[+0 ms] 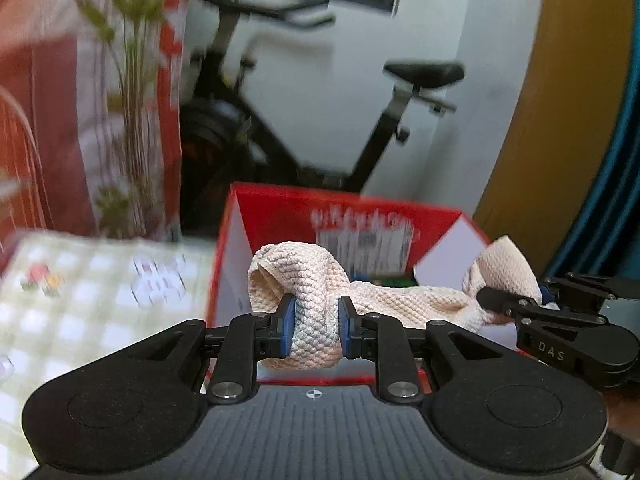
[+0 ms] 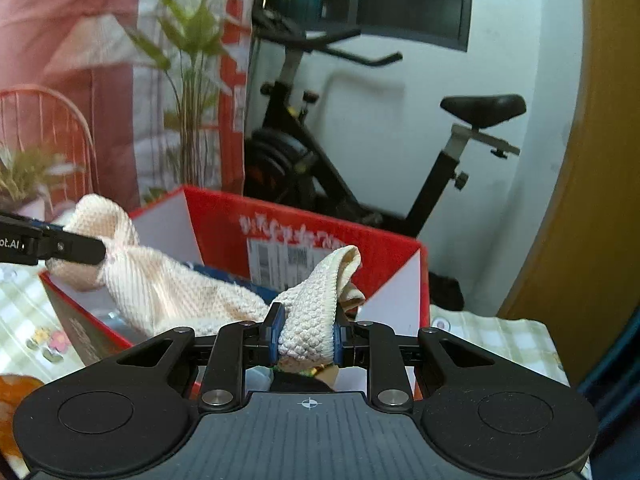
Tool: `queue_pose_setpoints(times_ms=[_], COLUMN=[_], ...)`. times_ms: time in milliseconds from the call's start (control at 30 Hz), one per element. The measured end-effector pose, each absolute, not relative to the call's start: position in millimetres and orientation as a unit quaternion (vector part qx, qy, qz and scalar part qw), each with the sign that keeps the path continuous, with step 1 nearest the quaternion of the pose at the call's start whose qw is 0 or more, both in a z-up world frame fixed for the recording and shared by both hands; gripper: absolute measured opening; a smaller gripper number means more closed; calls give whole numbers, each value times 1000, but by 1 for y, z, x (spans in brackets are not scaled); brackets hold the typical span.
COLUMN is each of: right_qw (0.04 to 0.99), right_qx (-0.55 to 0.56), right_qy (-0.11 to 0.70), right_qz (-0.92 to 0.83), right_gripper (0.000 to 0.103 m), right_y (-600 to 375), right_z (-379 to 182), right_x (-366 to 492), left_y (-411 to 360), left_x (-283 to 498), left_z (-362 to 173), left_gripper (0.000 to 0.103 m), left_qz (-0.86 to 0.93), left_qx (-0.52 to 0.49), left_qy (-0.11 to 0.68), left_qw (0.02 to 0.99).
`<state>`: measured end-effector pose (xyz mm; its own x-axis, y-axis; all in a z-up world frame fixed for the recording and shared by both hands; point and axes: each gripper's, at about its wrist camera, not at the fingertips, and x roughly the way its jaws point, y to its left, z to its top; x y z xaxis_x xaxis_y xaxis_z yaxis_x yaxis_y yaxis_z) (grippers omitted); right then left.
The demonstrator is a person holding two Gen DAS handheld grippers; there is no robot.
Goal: Organize soft objects
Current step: 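Open both grippers to drop the cream towel into the box, then close the left gripper on the orange floral mitt while the right gripper grasps it too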
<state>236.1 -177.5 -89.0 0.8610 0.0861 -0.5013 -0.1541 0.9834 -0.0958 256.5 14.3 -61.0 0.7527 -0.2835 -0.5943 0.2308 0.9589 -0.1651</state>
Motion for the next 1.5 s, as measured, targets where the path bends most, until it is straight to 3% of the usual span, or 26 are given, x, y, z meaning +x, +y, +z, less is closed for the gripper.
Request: queue_pose_setpoints(times_ms=[200,267,367,900,1500], right_qw=[957,962,965,967,935], right_qx=[-39,-43,-35,-17,37], right_qy=[280,266,254,226,321], right_qz=[57,42,49,119,146], right_gripper=[26,32,34,34,34], right_y=[-184,-185,-187,-160,-130], right_z=[-102,-101,-99,-83,-171], right_x=[243,238,231,158,99], left_y=[15,21,27,52,81], left_x=[264,263,257,200,176], left_z=[-72,-70,-67,-65,-145], left_gripper=[26,38,51,51,51], left_qz=[-147,-153,-159,-186,-177], left_qx=[-30,-37,-38,-22,-118], left_qy=[349,343,336,368,441], left_qw=[925,926,927,911,872])
